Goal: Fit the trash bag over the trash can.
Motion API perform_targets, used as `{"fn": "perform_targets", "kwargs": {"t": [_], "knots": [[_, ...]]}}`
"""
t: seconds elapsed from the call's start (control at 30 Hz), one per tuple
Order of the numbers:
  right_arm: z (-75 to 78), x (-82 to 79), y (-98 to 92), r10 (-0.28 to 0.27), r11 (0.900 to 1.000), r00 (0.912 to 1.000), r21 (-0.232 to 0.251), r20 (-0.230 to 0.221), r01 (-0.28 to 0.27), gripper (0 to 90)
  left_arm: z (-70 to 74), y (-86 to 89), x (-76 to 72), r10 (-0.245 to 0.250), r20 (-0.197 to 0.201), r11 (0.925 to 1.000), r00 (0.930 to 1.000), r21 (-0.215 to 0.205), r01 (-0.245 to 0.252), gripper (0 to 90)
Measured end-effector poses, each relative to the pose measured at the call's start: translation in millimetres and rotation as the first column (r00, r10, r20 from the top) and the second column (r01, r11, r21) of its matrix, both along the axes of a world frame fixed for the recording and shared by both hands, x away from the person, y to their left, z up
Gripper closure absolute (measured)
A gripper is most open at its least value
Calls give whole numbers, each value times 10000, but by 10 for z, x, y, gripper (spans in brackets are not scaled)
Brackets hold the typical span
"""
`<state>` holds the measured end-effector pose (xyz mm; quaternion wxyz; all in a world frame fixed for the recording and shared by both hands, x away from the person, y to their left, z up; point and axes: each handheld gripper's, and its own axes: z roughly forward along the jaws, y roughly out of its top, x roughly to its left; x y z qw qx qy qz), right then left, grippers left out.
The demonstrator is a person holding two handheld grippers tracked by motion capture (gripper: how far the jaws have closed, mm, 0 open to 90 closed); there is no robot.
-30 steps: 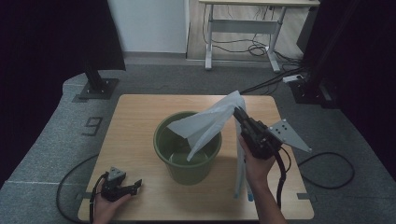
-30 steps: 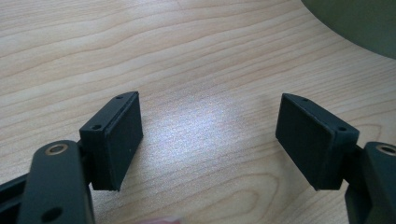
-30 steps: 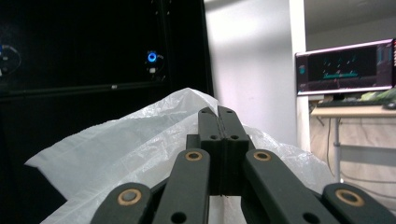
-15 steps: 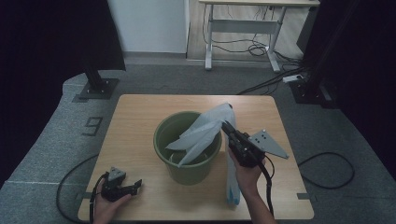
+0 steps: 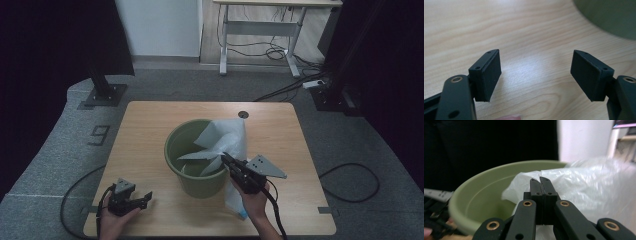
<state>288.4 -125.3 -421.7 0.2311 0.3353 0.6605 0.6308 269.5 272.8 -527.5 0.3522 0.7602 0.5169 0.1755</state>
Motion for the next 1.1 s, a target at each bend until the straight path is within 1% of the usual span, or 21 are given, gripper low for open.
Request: {"fn": "perform_targets", "kwargs": {"t": [0.03, 0.07, 0.17, 0.2, 0.23, 0.27, 0.37, 0.43, 0.47, 0.5, 0.53, 0.57, 0.6, 0.67, 0.73, 0.8, 0.83, 0.9, 0.97, 1.03, 1.1], "knots": [[-21, 1, 13, 128, 9999, 9997, 13, -201, -128, 878, 15, -2, -10, 9, 40, 10000, 10000, -32, -8, 243], [-38, -3, 21, 254, 9997, 9996, 73, -155, -253, 864, 21, 0, -16, 14, 63, 10000, 10000, -53, -14, 243], [-18, -34, 26, 401, 9992, 9991, -73, -111, -402, 802, 9, 14, -21, 115, -40, 9999, 9999, -53, -115, 244], [-5, -53, 18, 490, 9988, 9988, -50, -7, -490, 745, 2, 20, -20, 155, -87, 9999, 9998, -64, -156, 244], [13, -79, 5, 453, 9990, 9989, -24, 126, -453, 681, -4, 25, -18, 194, -105, 9998, 9998, -89, -195, 244], [34, -109, -10, 344, 9994, 9991, 21, 230, -345, 648, -6, 31, -18, 200, -122, 9997, 9997, -115, -202, 244], [85, -198, -68, 411, 9991, 9981, 101, 469, -416, 550, -5, 33, -17, 194, -129, 9996, 9997, -196, -197, 244], [95, -269, -98, 302, 9995, 9975, 72, 637, -307, 460, -8, 29, -17, 153, -135, 9997, 9998, -161, -156, 244], [93, -296, -110, 211, 9998, 9974, 40, 686, -214, 438, -13, 25, -18, 128, -158, 9998, 9998, -144, -131, 244], [80, -337, -131, 15, 10000, 9971, -56, 763, -10, 408, -17, 21, -17, 141, -163, 9998, 9998, -155, -144, 244], [48, -390, -161, -288, 9992, 9964, -253, 799, 309, 365, -22, 21, -16, 118, -181, 9998, 9998, -137, -120, 244], [48, -390, -161, -288, 9992, 9964, -253, 799, 309, 365, -27, 22, -14, 115, -202, 9998, 9997, -127, -118, 244], [-22, -447, -205, -512, 9977, 9961, -415, 715, 542, 336, -33, 23, -13, 137, -216, 9998, 9997, -127, -140, 244], [-52, -461, -219, -543, 9975, 9965, -415, 632, 570, 326, -36, 29, -12, 186, -230, 9997, 9996, -138, -189, 244], [-148, -484, -250, -577, 9969, 9974, -508, 442, 600, 303, -32, 31, -15, 199, -232, 9997, 9995, -119, -202, 244], [-265, -494, -276, -576, 9966, 9982, -579, 191, 587, 299, -27, 30, -18, 201, -209, 9997, 9996, -117, -203, 244], [-346, -490, -284, -605, 9963, 9982, -613, -17, 603, 295, -26, 30, -18, 189, -216, 9998, 9996, -109, -192, 244], [-463, -485, -273, -641, 9955, 9974, -714, -340, 616, 290, -29, 26, -16, 193, -233, 9998, 9995, -91, -195, 244], [-565, -479, -241, -726, 9938, 9959, -879, -542, 677, 287, -33, 22, -16, 153, -253, 9999, 9996, -58, -155, 244], [-616, -468, -216, -816, 9918, 9947, -1039, -629, 748, 284, -36, 21, -14, 139, -269, 9999, 9995, -48, -140, 244], [-678, -445, -189, -1086, 9867, 9916, -1288, -700, 990, 285, -38, 24, -13, 144, -278, 9999, 9995, -42, -146, 244]]}}
